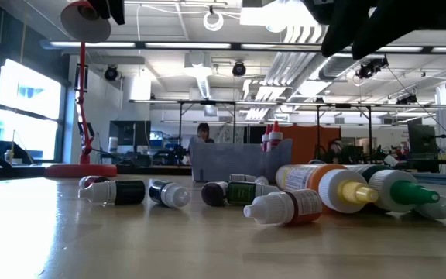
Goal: Pick & Place food coloring
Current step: Put the large green food coloring bottle into the black bin
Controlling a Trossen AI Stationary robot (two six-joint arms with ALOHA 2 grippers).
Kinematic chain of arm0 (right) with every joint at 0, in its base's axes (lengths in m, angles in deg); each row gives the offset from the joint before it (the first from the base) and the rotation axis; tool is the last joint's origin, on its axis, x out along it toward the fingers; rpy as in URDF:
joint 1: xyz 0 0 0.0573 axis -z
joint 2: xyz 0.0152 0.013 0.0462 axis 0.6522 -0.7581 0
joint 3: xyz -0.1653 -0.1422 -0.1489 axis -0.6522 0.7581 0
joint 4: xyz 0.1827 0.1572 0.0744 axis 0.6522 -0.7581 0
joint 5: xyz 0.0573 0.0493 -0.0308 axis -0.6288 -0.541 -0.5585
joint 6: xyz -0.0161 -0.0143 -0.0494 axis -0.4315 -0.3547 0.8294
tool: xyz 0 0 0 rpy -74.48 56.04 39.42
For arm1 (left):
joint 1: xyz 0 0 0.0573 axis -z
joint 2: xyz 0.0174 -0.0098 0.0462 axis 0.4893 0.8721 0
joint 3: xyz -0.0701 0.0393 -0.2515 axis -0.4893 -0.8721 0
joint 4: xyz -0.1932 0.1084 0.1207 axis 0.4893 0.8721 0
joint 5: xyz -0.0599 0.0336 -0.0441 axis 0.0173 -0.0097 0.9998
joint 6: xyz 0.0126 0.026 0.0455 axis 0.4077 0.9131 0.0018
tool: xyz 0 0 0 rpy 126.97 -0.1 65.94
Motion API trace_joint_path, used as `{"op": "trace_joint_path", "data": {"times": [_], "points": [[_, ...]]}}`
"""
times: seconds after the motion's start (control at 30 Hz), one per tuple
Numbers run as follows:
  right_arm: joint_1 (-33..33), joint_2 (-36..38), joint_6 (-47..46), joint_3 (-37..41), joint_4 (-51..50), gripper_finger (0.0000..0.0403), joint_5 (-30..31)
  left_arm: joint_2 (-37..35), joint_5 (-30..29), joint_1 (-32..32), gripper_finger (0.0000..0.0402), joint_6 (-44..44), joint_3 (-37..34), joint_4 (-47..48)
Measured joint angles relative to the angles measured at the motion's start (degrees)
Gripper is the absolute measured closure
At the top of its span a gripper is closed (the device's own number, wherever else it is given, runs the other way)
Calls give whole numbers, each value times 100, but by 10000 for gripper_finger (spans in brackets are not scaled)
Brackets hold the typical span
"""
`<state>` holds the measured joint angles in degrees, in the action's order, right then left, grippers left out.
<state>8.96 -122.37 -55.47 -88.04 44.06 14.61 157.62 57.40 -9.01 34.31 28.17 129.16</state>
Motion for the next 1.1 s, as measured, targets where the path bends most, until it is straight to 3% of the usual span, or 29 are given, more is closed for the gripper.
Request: {"op": "trace_joint_path", "data": {"times": [0.27,0.43,0.63,0.83,1.1], "points": [[-427,63,206,-147,390,285,807,0,-1,0,133,-11,0,9],[-463,62,348,-132,648,285,-180,0,-1,1,133,-9,0,11],[-143,62,-353,-123,408,285,-1126,0,146,1,133,-18,0,10],[106,5,-211,-123,-52,275,-1144,0,176,1,133,-33,0,6],[341,-633,-21,-123,-31,225,-1881,0,257,-1,133,-169,0,4]]}}
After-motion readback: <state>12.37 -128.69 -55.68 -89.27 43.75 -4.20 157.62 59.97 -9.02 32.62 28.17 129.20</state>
